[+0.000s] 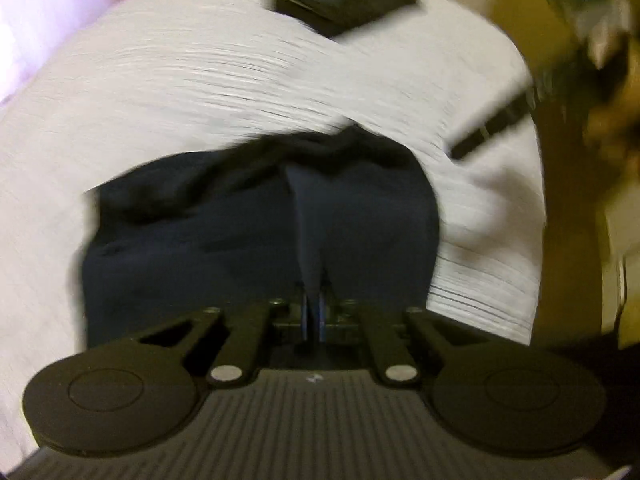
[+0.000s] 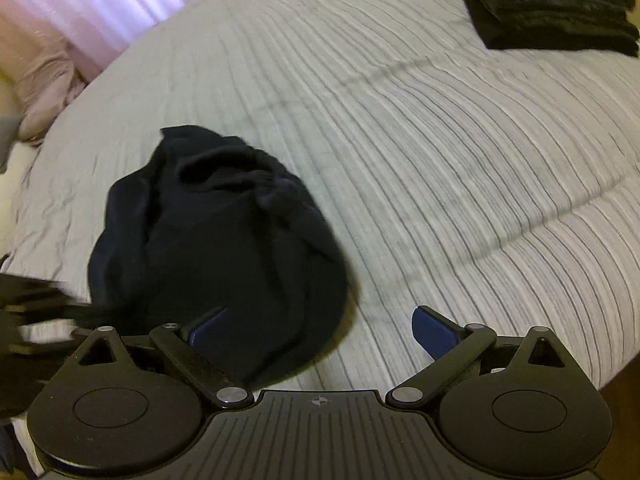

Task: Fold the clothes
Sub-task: 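Lift the navy sweatpants with both grippers and carry them onto open bed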

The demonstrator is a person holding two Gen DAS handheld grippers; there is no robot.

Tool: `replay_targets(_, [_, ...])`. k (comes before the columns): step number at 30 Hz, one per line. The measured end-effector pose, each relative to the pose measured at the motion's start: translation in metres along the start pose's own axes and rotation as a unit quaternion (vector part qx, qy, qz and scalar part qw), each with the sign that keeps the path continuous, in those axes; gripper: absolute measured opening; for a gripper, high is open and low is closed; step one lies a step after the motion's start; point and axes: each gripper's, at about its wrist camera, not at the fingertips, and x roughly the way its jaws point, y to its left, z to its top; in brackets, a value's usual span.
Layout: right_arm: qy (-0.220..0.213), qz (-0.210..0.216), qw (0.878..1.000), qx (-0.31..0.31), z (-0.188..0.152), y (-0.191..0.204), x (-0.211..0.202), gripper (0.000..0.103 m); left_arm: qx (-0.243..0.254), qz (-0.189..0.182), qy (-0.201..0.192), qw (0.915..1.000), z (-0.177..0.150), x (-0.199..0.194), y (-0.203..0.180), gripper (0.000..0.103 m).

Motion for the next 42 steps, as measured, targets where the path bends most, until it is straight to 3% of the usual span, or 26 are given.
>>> replay_targets(5, [-0.001,0.014,1.0,-0.017,0.017,0.012,0.017,0.099,-0.08,0.095,0.021,0.992,-0.006,-0.013,0.086,0.004])
replay_targets(8, [-0.003,0.024,0.999,-0.049,0.031,0.027,0.037,0.099,-0.128,0.151,0.033,0.9797,-0.009,-0.021,0.138,0.022])
replay_targets(10, [0.002,0.022,0.997,-0.079,0.04,0.037,0.056,0.099,-0.156,0.197,0.06,0.9662,-0.026,-0.025,0.157,0.024])
replay_targets(11, [0.006,0.015,0.995,-0.093,0.043,0.041,0.066,0.099,-0.165,0.202,0.066,0.9631,-0.035,-0.027,0.157,0.026])
replay_targets(14, [0.018,-0.001,0.993,-0.118,0.051,0.045,0.091,0.099,-0.163,0.142,0.082,0.973,-0.054,-0.02,0.118,0.037])
replay_targets(16, [0.024,-0.005,0.993,-0.114,0.055,0.041,0.105,0.099,-0.141,0.073,0.09,0.9832,-0.061,-0.008,0.073,0.044])
replay_targets(19, [0.034,0.004,0.995,-0.089,0.058,0.029,0.116,0.098,-0.109,-0.023,0.095,0.9892,-0.06,0.008,0.006,0.051])
replay_targets(21, [0.039,0.012,0.996,-0.078,0.06,0.02,0.118,0.036,-0.084,-0.077,0.095,0.9889,-0.057,0.018,-0.037,0.052])
replay_targets(23, [0.028,0.013,0.997,-0.076,0.063,0.012,0.107,0.021,-0.051,-0.111,0.091,0.9883,-0.049,0.022,-0.071,0.053])
replay_targets(26, [-0.003,0.009,0.998,-0.067,0.067,-0.006,0.076,0.013,0.018,-0.153,0.075,0.9852,-0.039,0.024,-0.115,0.054])
replay_targets(29, [-0.029,0.004,0.999,-0.046,0.068,-0.031,0.038,0.013,0.074,-0.18,0.035,0.9803,-0.026,0.014,-0.134,0.054])
replay_targets(33, [-0.044,-0.028,0.999,-0.01,0.05,-0.062,-0.007,0.013,0.136,-0.188,-0.026,0.9725,-0.003,0.006,-0.15,0.056])
replay_targets(35, [-0.052,-0.047,0.997,0.019,0.037,-0.076,-0.026,0.013,0.198,-0.191,-0.066,0.9592,0.011,0.006,-0.166,0.058])
replay_targets(37, [-0.059,-0.057,0.995,0.049,0.025,-0.086,-0.039,0.013,0.261,-0.193,-0.107,0.9399,0.025,0.006,-0.182,0.059])
replay_targets(38, [-0.061,-0.059,0.995,0.057,0.019,-0.089,-0.044,0.013,0.291,-0.194,-0.127,0.928,0.033,0.006,-0.19,0.06])
replay_targets(42, [-0.069,-0.059,0.992,0.082,0.004,-0.095,-0.058,0.013,0.419,-0.202,-0.176,0.8678,0.05,0.019,-0.246,0.061])
